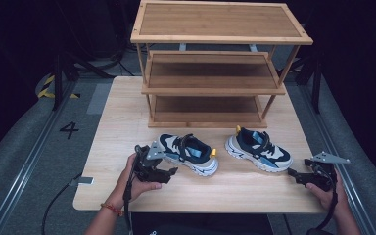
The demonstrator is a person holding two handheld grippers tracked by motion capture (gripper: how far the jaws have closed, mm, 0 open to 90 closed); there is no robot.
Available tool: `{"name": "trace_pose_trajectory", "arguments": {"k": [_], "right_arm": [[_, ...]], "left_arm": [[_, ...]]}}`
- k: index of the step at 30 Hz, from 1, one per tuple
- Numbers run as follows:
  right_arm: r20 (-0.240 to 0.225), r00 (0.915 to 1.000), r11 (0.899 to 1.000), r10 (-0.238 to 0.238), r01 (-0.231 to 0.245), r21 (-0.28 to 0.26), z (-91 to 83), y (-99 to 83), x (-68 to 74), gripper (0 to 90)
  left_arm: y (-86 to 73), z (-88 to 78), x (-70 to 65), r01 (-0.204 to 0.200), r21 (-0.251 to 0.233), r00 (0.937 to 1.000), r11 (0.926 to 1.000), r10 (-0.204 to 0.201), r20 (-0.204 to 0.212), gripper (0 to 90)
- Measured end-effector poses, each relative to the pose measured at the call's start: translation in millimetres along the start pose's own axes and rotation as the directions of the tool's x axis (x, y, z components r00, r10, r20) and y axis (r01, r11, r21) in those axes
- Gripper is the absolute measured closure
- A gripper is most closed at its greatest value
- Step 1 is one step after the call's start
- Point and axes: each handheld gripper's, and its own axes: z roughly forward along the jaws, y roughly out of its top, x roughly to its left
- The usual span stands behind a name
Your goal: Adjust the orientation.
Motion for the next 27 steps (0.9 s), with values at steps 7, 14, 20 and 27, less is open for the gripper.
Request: {"name": "trace_pose_trajectory", "arguments": {"k": [7,14,20,27], "right_arm": [[0.0,1.0,1.0,0.0,0.0,0.0,0.0,0.0,0.0,16.7],[0.0,1.0,1.0,0.0,0.0,0.0,0.0,0.0,0.0,16.6],[0.0,1.0,1.0,0.0,0.0,0.0,0.0,0.0,0.0,16.6],[-0.001,1.0,1.0,-0.001,0.001,0.0,0.0,0.0,-0.1,16.6]], "left_arm": [[25.1,-0.9,-27.2,-0.04,-0.038,0.9973,0.9985,0.042,0.059,32.8],[50.7,16.7,-47.4,-0.082,-0.023,0.9935,0.9964,0.084,0.077,37.1],[60.2,33.3,-50.9,-0.072,-0.02,0.9936,0.9972,0.073,0.085,34.6],[67.6,54.7,-54.2,-0.08,0.037,0.9942,0.9961,0.077,0.075,35.6]]}}
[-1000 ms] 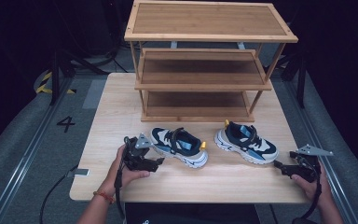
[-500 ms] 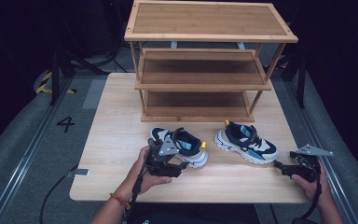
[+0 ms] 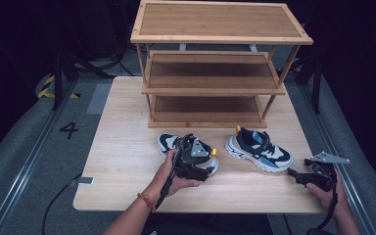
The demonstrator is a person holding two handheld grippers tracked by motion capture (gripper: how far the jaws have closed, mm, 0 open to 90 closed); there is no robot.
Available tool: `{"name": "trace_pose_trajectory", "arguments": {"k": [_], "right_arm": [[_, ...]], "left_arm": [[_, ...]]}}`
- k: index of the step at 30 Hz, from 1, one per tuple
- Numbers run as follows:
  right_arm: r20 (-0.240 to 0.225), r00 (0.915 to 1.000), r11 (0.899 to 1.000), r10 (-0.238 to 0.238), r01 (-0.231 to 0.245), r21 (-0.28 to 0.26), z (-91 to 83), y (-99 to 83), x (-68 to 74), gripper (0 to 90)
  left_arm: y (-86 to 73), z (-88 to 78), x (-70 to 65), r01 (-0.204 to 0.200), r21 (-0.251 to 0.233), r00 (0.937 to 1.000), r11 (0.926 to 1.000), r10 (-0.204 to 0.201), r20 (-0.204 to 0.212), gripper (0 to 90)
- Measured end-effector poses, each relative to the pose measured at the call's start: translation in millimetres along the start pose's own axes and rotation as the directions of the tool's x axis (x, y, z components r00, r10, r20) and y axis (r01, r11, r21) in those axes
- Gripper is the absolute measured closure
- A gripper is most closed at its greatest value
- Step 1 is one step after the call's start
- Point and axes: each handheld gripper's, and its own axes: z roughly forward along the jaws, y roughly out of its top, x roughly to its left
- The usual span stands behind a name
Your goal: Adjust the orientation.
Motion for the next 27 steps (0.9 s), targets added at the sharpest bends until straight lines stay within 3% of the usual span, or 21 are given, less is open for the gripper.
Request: {"name": "trace_pose_trajectory", "arguments": {"k": [7,9,13,17,18,20,22,24,25,27], "right_arm": [[0.0,1.0,1.0,0.0,0.0,0.0,0.0,0.0,0.0,16.7],[-0.002,1.0,1.0,-0.002,0.002,0.0,0.0,0.0,-0.3,16.7],[-0.001,1.0,1.0,-0.002,0.002,0.0,0.0,0.0,-0.2,16.7],[-0.002,1.0,1.0,-0.002,0.002,0.0,0.0,0.0,-0.3,16.7],[-0.002,1.0,1.0,-0.002,0.002,0.0,0.0,0.0,-0.3,16.7],[-0.002,1.0,1.0,-0.002,0.002,0.0,0.0,0.0,-0.3,16.7],[-0.002,1.0,1.0,-0.002,0.002,0.0,0.0,0.0,-0.3,16.7],[-0.002,1.0,1.0,-0.002,0.002,0.0,0.0,0.0,-0.3,16.7],[-0.002,1.0,1.0,-0.002,0.002,0.0,0.0,0.0,-0.3,16.7],[-0.002,1.0,1.0,-0.002,0.002,0.0,0.0,0.0,-0.3,16.7]], "left_arm": [[4.5,13.3,6.5,-0.02,0.043,0.9998,0.9989,0.02,0.009,55.1],[4.2,10.9,12.5,-0.031,0.059,0.9986,0.9978,0.028,0.044,62.2],[1.8,3.9,15.7,-0.094,0.092,0.9889,0.9914,0.082,0.124,64.9],[-1.6,-4.0,16.0,-0.14,0.111,0.9768,0.9839,0.119,0.178,67.2],[-1.6,-4.0,16.0,-0.14,0.111,0.9768,0.9839,0.119,0.178,68.0],[-5.4,-13.5,16.4,-0.19,0.145,0.9666,0.9711,0.159,0.201,67.8],[-8.9,-18.5,16.6,-0.208,0.159,0.9616,0.9651,0.173,0.214,67.4],[-12.0,-22.2,16.7,-0.209,0.166,0.9601,0.9637,0.17,0.222,67.3],[-14.5,-27.5,17.7,-0.235,0.176,0.9526,0.9558,0.191,0.237,68.0],[-16.6,-33.0,18.8,-0.26,0.199,0.9464,0.945,0.208,0.247,67.8]]}}
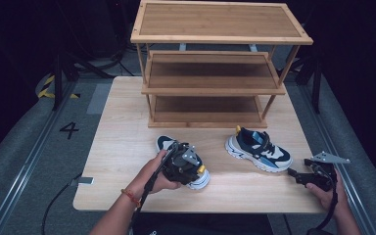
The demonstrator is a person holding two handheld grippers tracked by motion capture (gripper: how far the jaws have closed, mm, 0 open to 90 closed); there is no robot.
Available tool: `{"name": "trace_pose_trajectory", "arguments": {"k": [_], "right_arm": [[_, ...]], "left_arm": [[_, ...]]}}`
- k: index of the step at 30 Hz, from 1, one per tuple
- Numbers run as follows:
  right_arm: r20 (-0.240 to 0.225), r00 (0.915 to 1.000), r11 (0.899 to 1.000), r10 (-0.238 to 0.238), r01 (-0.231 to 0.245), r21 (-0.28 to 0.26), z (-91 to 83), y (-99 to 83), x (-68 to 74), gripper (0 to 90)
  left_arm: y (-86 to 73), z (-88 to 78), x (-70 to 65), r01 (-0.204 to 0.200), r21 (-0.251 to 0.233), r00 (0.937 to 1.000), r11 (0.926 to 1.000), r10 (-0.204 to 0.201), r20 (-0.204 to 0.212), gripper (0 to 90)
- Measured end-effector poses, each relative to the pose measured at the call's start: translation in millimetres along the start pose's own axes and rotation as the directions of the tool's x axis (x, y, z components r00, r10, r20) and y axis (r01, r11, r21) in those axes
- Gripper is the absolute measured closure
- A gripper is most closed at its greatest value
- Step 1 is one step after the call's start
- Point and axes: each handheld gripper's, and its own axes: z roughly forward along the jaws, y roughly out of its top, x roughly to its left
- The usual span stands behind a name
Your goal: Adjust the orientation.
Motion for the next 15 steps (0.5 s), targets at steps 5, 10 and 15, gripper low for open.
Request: {"name": "trace_pose_trajectory", "arguments": {"k": [5,10,15], "right_arm": [[0.001,1.0,1.0,0.0,0.0,0.0,0.0,0.0,0.1,16.6],[0.0,1.0,1.0,0.0,0.0,0.0,0.0,0.0,0.0,16.6],[0.001,1.0,1.0,0.0,0.0,0.0,0.0,0.0,0.0,16.6]], "left_arm": [[-9.5,-12.3,1.6,0.016,0.02,0.9993,0.9997,-0.016,0.033,67.0],[-7.8,-8.5,-3.0,0.076,-0.015,0.9966,0.997,-0.075,0.035,53.9],[1.9,11.0,-5.9,0.15,0.01,0.9887,0.9887,-0.15,0.004,41.3]]}}
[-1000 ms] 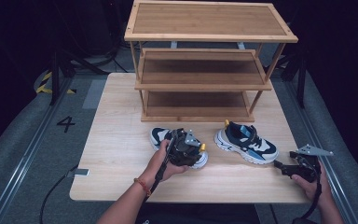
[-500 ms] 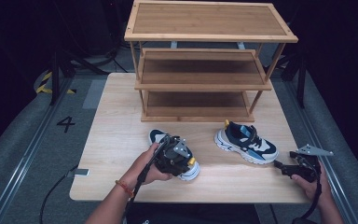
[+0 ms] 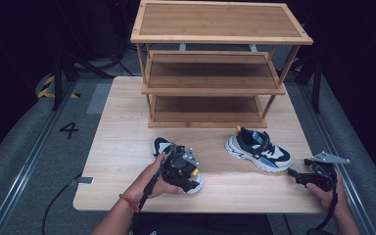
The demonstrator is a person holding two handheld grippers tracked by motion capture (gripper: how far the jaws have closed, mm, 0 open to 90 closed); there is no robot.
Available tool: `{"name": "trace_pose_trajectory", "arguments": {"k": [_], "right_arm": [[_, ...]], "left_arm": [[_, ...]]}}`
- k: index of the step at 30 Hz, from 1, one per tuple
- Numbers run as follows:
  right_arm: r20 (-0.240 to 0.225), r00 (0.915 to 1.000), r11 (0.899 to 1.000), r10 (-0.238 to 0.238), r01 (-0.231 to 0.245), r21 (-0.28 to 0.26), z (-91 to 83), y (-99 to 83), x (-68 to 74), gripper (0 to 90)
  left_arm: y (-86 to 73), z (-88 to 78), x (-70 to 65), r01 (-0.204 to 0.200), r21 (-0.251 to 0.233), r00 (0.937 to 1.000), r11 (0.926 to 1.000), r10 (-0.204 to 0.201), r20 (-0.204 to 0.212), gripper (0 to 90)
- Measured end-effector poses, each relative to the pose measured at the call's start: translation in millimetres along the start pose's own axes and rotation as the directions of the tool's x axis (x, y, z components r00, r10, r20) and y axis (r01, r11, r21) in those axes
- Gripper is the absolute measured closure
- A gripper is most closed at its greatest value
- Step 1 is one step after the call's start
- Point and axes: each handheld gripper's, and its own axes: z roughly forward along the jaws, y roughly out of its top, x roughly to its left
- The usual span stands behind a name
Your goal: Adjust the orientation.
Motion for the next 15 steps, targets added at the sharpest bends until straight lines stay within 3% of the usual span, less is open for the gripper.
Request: {"name": "trace_pose_trajectory", "arguments": {"k": [5,8,11,12,13,15], "right_arm": [[0.0,1.0,1.0,0.001,-0.001,0.0,0.0,0.0,0.0,16.6],[0.0,1.0,1.0,0.0,0.0,0.0,0.0,0.0,0.0,16.6],[0.0,1.0,1.0,0.0,0.0,0.0,0.0,0.0,0.0,16.6],[0.0,1.0,1.0,0.0,0.0,0.0,0.0,0.0,0.1,16.6],[0.0,1.0,1.0,0.0,0.0,0.0,0.0,0.0,0.1,16.6],[0.001,1.0,1.0,0.001,-0.001,0.0,0.0,0.0,0.1,16.6]], "left_arm": [[4.6,11.0,1.4,0.004,0.046,0.9997,0.9989,-0.005,0.026,46.3],[4.7,10.1,5.4,0.016,0.042,0.9989,0.999,-0.018,0.043,57.7],[4.2,8.1,5.9,-0.019,0.059,0.9979,0.9981,0.015,0.063,64.2],[3.1,6.2,3.8,-0.057,0.083,0.9954,0.9949,0.05,0.081,67.2],[3.1,6.2,3.8,-0.057,0.083,0.9954,0.9949,0.05,0.081,67.5],[0.4,1.6,3.4,-0.12,0.143,0.984,0.9825,0.099,0.148,68.4]]}}
